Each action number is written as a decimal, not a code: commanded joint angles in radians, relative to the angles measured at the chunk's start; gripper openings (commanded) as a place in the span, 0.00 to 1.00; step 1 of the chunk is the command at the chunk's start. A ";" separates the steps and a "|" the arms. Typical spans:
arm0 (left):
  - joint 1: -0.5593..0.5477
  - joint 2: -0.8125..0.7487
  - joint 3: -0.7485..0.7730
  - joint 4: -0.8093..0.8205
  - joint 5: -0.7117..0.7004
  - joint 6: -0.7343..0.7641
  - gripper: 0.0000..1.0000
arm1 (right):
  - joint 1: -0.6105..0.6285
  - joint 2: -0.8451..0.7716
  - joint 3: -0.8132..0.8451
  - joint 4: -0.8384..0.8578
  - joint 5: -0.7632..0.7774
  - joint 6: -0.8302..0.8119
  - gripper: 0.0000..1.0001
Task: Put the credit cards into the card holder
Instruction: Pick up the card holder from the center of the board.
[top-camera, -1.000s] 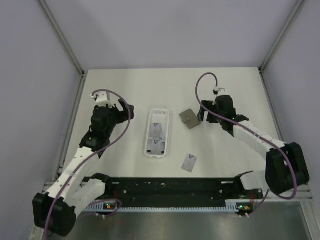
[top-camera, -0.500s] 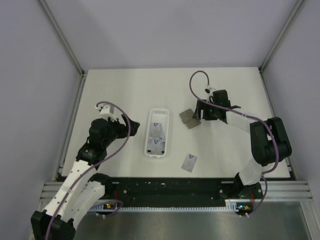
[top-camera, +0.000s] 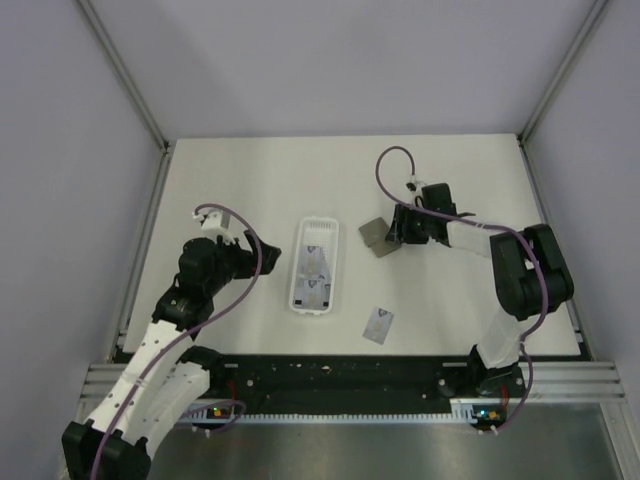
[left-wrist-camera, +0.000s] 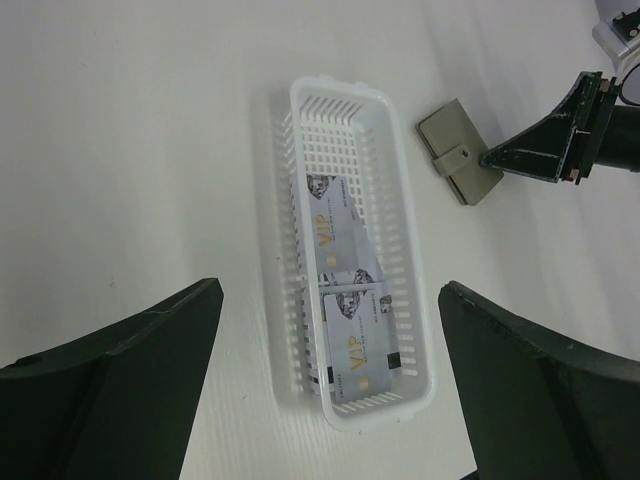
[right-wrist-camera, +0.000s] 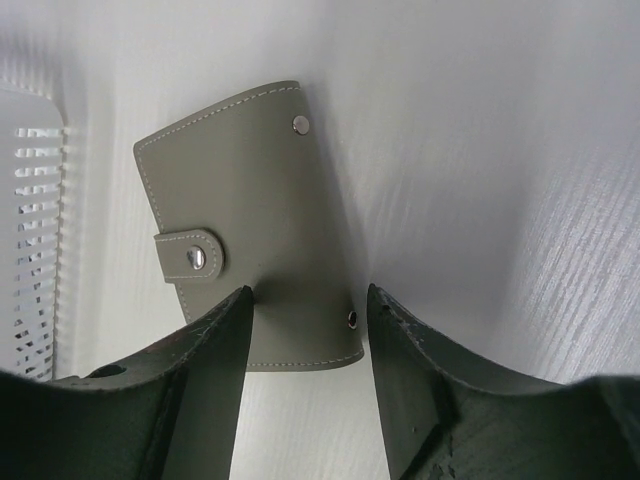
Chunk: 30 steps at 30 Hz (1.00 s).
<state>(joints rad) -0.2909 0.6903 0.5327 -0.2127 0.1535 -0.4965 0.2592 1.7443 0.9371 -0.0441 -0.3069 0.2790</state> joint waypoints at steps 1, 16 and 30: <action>-0.005 0.008 0.024 0.018 0.017 0.004 0.96 | -0.008 0.023 0.037 0.006 -0.021 0.009 0.49; -0.005 0.035 0.027 0.029 0.014 -0.014 0.96 | -0.006 0.011 0.019 0.004 -0.034 0.048 0.05; -0.004 0.100 0.234 0.006 0.185 0.068 0.98 | -0.005 -0.400 -0.081 0.030 -0.256 0.037 0.00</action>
<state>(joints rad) -0.2909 0.7620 0.6254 -0.2237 0.2104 -0.4885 0.2588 1.4822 0.8822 -0.0494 -0.4019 0.3321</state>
